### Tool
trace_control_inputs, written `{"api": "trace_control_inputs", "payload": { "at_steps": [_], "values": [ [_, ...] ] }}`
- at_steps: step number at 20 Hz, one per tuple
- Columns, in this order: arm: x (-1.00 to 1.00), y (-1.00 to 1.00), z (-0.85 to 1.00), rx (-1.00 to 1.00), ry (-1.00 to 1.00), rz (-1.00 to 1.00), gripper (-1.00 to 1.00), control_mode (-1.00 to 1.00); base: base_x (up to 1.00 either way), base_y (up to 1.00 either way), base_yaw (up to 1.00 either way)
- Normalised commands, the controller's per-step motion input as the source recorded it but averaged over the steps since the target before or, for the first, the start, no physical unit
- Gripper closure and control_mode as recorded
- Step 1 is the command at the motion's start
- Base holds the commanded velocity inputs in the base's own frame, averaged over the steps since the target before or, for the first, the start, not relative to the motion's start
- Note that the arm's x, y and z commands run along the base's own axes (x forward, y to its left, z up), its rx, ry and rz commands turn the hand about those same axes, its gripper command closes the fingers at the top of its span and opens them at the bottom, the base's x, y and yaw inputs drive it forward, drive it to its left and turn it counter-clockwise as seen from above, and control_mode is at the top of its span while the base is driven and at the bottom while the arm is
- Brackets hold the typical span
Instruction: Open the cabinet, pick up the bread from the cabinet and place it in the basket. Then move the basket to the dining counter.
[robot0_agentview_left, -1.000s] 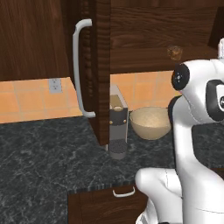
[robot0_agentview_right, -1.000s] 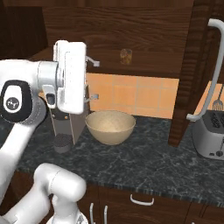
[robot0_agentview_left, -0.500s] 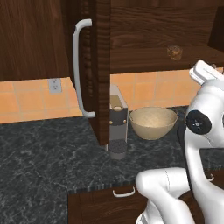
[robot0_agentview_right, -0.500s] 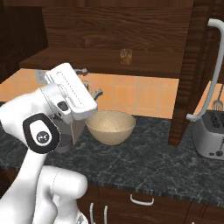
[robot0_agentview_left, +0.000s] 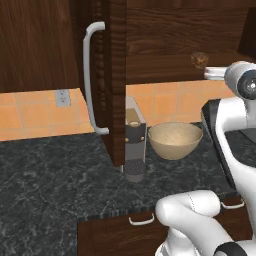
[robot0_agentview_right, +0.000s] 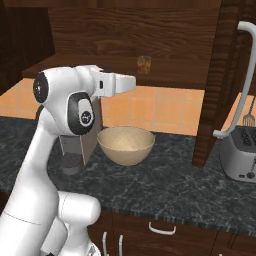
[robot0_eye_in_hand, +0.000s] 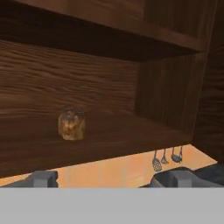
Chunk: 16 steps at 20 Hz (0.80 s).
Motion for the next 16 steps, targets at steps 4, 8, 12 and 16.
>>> {"api": "trace_control_inputs", "payload": {
  "at_steps": [4, 8, 12, 16],
  "values": [
    [0.31, -0.16, 0.34, 0.10, 0.11, 0.14, -1.00, -1.00, 0.00, 0.00, 0.00],
    [0.11, -0.32, -0.14, 0.13, 0.00, 0.15, -1.00, -1.00, 0.00, 0.00, 0.00],
    [0.00, -0.23, -0.75, 0.16, -0.06, 0.15, -1.00, -1.00, 0.00, 0.00, 0.00],
    [0.40, 0.10, -0.24, 0.07, -0.07, 0.05, -1.00, -1.00, 0.00, 0.00, 0.00]
  ]
}}
